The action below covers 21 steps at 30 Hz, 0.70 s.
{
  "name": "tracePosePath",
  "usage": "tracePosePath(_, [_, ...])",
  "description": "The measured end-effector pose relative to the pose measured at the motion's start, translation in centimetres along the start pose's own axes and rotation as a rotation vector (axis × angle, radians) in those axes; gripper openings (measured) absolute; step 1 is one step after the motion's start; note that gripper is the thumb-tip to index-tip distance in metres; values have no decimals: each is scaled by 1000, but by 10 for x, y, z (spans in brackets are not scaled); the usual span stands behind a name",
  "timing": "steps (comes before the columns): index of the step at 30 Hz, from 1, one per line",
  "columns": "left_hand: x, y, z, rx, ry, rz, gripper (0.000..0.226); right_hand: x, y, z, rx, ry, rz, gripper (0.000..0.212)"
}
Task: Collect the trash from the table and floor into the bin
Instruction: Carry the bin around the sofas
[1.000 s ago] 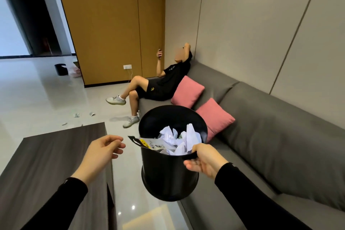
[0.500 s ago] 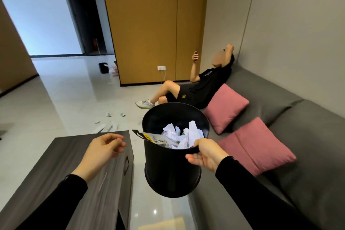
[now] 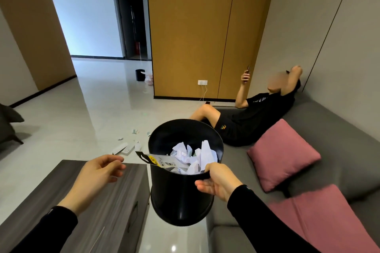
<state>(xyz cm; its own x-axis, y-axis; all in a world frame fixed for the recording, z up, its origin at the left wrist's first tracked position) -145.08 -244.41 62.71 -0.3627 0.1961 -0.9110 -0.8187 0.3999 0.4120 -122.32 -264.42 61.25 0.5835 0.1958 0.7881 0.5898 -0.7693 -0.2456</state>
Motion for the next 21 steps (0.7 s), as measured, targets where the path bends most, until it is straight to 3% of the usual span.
tracePosePath(6, [5,-26,104,-5,-7,-9,16,39,-22,91,-6,-35,-15,13])
tracePosePath(18, [-14,-26,353,26,-7,-29,16,152,-117,269,-76,18,-28,24])
tracePosePath(21, [-14,-20,396,19,20,-10,16,172,-138,309,-100,14,6,15])
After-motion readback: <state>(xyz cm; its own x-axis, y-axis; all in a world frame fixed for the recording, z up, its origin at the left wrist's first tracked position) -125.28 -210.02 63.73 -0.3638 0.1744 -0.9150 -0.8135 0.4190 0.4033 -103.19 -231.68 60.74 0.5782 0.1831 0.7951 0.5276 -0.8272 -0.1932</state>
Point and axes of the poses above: each hand's wrist, its own z-axis towards the middle knuckle, its own y-axis out of the back of the hand, x = y × z, the point moved 6 cm from there along z, towards the middle knuckle, and after that the axes turned 11 degrees about z, right-handed, at the moved point
